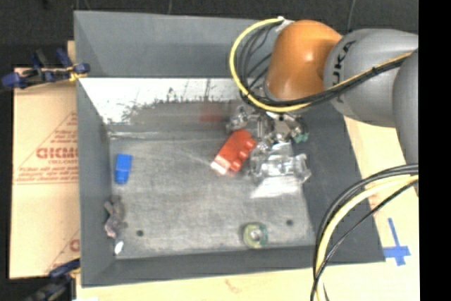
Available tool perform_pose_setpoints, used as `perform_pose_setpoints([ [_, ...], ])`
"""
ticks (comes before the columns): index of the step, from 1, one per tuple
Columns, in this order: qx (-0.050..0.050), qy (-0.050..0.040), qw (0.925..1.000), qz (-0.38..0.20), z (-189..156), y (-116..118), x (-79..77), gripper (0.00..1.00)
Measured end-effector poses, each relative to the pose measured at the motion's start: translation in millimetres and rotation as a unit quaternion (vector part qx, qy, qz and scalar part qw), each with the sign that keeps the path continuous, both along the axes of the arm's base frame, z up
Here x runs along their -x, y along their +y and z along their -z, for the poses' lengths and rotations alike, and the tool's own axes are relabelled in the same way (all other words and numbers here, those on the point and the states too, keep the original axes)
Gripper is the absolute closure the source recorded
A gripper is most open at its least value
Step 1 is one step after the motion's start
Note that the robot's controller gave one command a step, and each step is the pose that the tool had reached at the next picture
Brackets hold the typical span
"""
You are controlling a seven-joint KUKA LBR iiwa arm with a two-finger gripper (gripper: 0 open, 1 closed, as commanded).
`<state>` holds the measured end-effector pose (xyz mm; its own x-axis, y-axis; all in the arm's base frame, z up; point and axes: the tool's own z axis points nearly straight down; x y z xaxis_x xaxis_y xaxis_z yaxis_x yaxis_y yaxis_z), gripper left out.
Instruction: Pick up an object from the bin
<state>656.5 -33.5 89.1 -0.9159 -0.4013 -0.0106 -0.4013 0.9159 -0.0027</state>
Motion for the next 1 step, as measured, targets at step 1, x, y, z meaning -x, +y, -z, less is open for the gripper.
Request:
perform_pose_setpoints([
  [1, 0.000, 0.0019, 1.0000, 0.000, 0.9, 1.7, 1.1, 1.00],
])
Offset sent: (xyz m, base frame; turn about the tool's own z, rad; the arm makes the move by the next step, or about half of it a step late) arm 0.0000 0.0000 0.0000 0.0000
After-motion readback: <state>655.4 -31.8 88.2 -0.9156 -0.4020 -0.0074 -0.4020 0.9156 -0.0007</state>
